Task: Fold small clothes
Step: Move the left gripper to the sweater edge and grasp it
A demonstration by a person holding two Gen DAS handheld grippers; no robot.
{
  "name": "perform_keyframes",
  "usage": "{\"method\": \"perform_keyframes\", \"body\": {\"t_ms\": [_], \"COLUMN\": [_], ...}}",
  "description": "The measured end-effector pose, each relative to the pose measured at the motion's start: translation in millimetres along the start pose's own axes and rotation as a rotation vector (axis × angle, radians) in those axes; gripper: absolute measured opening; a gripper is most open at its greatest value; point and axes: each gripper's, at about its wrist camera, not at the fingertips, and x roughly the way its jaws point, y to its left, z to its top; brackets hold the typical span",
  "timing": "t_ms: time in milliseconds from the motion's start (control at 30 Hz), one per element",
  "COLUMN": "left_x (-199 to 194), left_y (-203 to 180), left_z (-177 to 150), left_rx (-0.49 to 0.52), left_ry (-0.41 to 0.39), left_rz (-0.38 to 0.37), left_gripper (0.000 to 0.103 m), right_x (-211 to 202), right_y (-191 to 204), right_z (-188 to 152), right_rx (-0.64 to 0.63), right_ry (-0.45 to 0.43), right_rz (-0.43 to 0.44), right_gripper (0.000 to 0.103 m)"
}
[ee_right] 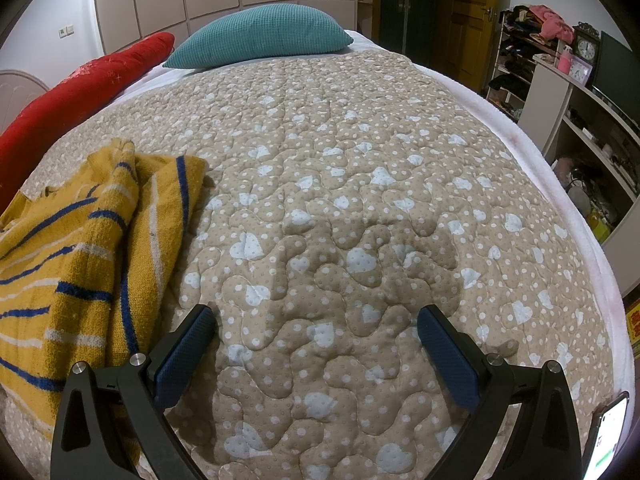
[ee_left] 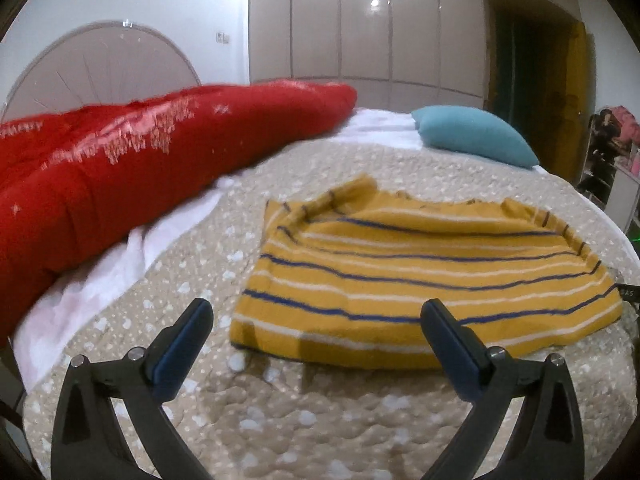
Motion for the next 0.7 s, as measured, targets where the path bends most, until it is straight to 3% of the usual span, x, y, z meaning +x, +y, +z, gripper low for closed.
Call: {"method": "perform_keyframes", "body": {"t_ms": [300,700], "left_x": [53,57], "left_y": [29,25], "left_z": [-13,-19], "left_rx": [-0.131,-0.130], "left_ry": [0.278,0.301], "left_rz": [-0.044,-0.041], "left_gripper": [0.103,0.103], "right_x": [7,6], "right_y": [-2,3], "right_z": [11,8], "right_rx": [0.022,0.021], "right_ry": [0.059,0.026], "right_rz": [0.008,-0.015], "right_gripper": [0.103,0.103]}}
